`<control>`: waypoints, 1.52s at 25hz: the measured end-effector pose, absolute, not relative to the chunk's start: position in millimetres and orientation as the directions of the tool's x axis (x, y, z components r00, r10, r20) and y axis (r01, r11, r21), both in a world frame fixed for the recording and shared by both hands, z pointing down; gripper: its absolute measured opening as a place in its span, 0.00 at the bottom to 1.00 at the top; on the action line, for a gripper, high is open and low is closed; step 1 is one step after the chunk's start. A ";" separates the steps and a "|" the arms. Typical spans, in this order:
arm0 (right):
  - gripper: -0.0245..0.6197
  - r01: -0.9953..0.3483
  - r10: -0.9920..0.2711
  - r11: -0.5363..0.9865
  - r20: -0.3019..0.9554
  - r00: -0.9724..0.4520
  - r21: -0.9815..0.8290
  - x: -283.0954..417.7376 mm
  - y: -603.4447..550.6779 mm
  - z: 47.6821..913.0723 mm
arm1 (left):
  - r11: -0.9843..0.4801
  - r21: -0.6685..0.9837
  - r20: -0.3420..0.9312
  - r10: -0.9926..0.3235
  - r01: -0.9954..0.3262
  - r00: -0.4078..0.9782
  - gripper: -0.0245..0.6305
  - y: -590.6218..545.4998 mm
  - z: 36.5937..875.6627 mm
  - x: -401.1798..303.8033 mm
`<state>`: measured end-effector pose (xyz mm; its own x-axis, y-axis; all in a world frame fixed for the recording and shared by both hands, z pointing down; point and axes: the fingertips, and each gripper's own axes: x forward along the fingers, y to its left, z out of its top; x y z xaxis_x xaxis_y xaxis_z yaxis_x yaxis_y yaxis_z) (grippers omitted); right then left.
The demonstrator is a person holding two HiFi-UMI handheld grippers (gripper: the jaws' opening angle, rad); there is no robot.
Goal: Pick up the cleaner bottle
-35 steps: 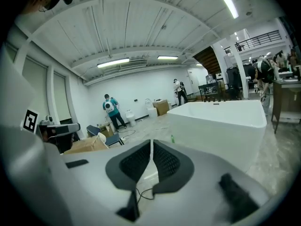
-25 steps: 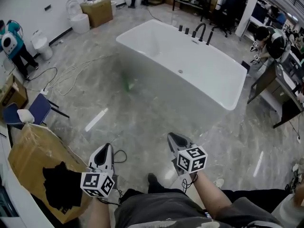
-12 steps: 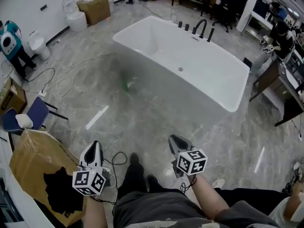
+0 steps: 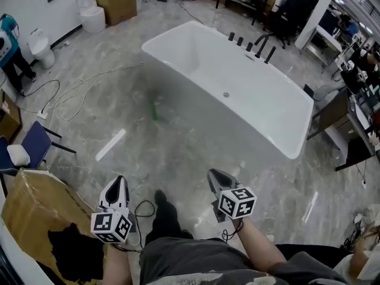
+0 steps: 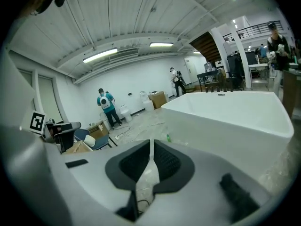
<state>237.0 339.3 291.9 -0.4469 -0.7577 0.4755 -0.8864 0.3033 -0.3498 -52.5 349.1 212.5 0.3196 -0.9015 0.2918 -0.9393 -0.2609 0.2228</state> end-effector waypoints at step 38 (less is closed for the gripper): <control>0.09 -0.908 -0.702 0.303 0.577 -0.418 -0.289 89.6 -101.3 398.4 | -0.296 0.171 0.358 -0.870 -0.940 0.339 0.06 -46.1 288.4 -150.1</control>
